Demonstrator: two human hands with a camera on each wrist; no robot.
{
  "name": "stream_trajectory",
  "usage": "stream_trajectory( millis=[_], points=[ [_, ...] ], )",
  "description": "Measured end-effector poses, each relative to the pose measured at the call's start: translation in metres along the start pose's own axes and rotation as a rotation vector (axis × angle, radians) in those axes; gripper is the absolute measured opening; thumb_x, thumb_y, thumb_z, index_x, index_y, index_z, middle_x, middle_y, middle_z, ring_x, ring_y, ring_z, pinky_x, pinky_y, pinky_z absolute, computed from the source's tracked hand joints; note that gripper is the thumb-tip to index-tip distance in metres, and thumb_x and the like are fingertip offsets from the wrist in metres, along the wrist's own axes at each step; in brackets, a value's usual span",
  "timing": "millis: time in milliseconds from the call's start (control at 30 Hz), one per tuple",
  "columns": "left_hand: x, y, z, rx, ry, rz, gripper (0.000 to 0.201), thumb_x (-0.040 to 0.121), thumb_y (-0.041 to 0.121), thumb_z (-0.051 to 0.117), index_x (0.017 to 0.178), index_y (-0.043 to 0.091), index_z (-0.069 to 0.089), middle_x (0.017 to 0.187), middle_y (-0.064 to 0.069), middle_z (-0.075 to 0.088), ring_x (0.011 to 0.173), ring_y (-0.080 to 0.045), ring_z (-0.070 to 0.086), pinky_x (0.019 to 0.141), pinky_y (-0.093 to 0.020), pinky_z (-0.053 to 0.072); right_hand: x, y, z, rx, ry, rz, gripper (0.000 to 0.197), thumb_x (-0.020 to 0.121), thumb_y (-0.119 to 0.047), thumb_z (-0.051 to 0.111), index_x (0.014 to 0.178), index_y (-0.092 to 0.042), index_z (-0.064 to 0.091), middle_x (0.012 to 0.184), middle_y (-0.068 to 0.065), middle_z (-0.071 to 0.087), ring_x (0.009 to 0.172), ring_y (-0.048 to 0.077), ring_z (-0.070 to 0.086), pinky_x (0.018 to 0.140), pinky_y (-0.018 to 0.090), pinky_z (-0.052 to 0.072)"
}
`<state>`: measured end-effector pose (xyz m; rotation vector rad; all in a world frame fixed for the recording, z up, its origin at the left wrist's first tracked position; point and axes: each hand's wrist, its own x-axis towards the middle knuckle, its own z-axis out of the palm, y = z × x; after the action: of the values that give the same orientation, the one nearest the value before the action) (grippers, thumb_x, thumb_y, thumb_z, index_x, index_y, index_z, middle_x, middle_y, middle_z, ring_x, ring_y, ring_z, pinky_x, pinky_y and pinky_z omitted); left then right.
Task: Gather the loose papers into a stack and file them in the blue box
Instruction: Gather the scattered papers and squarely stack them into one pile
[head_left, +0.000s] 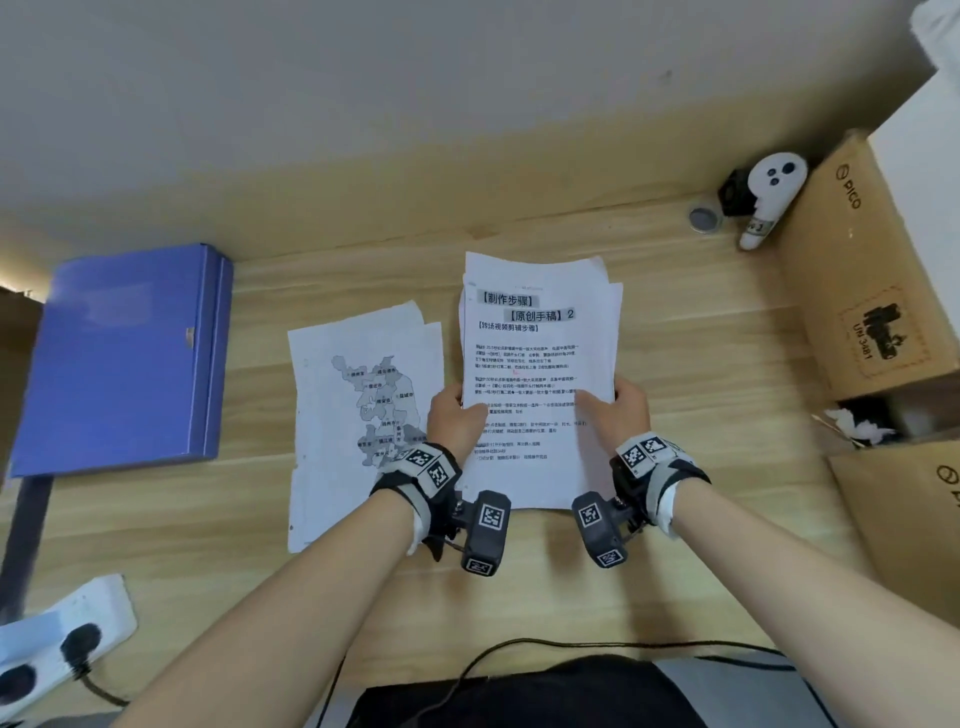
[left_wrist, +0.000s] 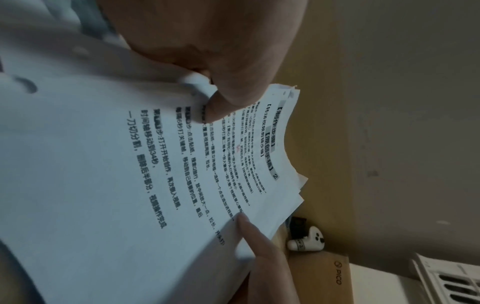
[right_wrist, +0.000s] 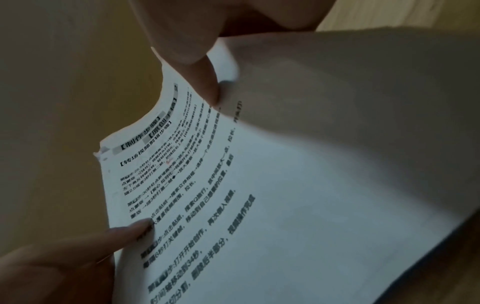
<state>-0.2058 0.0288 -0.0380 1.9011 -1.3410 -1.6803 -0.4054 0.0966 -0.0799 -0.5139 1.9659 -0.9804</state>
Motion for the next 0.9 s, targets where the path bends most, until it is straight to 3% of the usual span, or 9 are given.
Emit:
stream_trajectory(
  millis=[200, 300, 467, 567, 667, 733, 800, 900],
  points=[
    [-0.010, -0.023, -0.084, -0.076, 0.099, -0.011, 0.028, 0.081, 0.005, 0.053, 0.104, 0.017, 0.065, 0.106, -0.006, 0.073, 0.096, -0.027, 0.068, 0.088, -0.042, 0.056, -0.031, -0.029, 0.071, -0.047, -0.144, -0.048, 0.022, 0.079, -0.014, 0.069, 0.100, -0.016, 0.067, 0.094, 0.003, 0.072, 0.091, 0.027, 0.070, 0.083, 0.045, 0.058],
    [-0.011, -0.041, -0.124, -0.090, 0.135, -0.018, 0.024, 0.081, 0.008, 0.055, 0.103, 0.013, 0.063, 0.097, -0.004, 0.070, 0.089, -0.027, 0.066, 0.084, -0.041, 0.054, -0.046, -0.035, 0.109, -0.082, -0.203, -0.053, 0.021, 0.077, -0.013, 0.070, 0.096, -0.021, 0.066, 0.094, 0.002, 0.072, 0.090, 0.026, 0.070, 0.083, 0.045, 0.058],
    [-0.001, -0.077, -0.177, 0.008, 0.116, -0.091, 0.032, 0.075, 0.017, 0.059, 0.106, 0.014, 0.063, 0.099, -0.004, 0.071, 0.086, -0.024, 0.067, 0.085, -0.041, 0.057, -0.061, -0.035, 0.158, -0.260, -0.232, -0.033, 0.023, 0.077, -0.025, 0.071, 0.099, -0.018, 0.069, 0.098, 0.003, 0.074, 0.084, 0.021, 0.068, 0.076, 0.036, 0.058],
    [0.005, -0.089, -0.196, 0.211, 0.214, -0.131, 0.050, 0.067, 0.026, 0.066, 0.116, 0.015, 0.059, 0.120, -0.004, 0.062, 0.106, -0.024, 0.061, 0.096, -0.044, 0.051, -0.067, -0.033, 0.172, -0.423, -0.128, -0.046, 0.035, 0.077, -0.039, 0.071, 0.100, -0.014, 0.063, 0.094, 0.001, 0.068, 0.080, 0.018, 0.063, 0.070, 0.030, 0.051],
    [0.014, -0.096, -0.210, 0.278, 0.238, -0.176, 0.072, 0.073, 0.023, 0.072, 0.136, 0.007, 0.041, 0.138, -0.009, 0.043, 0.130, -0.028, 0.043, 0.110, -0.043, 0.037, -0.065, -0.029, 0.180, -0.400, -0.023, -0.046, 0.051, 0.077, -0.038, 0.073, 0.117, -0.012, 0.056, 0.109, 0.004, 0.061, 0.086, 0.016, 0.058, 0.076, 0.027, 0.043],
    [0.021, -0.097, -0.217, 0.120, 0.171, -0.192, 0.083, 0.067, 0.025, 0.071, 0.140, 0.012, 0.035, 0.140, -0.005, 0.045, 0.124, -0.027, 0.051, 0.105, -0.046, 0.045, -0.064, -0.030, 0.185, -0.409, -0.023, -0.031, 0.055, 0.079, -0.037, 0.073, 0.124, -0.010, 0.054, 0.112, 0.004, 0.061, 0.090, 0.016, 0.056, 0.081, 0.028, 0.044],
    [0.028, -0.100, -0.220, -0.028, 0.119, -0.227, 0.076, 0.069, 0.022, 0.070, 0.137, 0.014, 0.038, 0.128, 0.003, 0.051, 0.111, -0.025, 0.059, 0.098, -0.044, 0.051, -0.066, -0.032, 0.189, -0.408, -0.048, -0.005, 0.055, 0.083, -0.037, 0.069, 0.127, -0.009, 0.054, 0.111, 0.004, 0.062, 0.092, 0.016, 0.055, 0.083, 0.029, 0.044],
    [0.034, -0.101, -0.219, -0.115, 0.073, -0.229, 0.046, 0.064, 0.020, 0.067, 0.109, 0.012, 0.064, 0.106, -0.002, 0.071, 0.095, -0.025, 0.069, 0.091, -0.046, 0.056, -0.070, -0.030, 0.191, -0.356, -0.080, 0.019, 0.049, 0.084, -0.039, 0.068, 0.121, -0.008, 0.059, 0.108, 0.004, 0.065, 0.093, 0.020, 0.060, 0.085, 0.032, 0.048]
  ],
)
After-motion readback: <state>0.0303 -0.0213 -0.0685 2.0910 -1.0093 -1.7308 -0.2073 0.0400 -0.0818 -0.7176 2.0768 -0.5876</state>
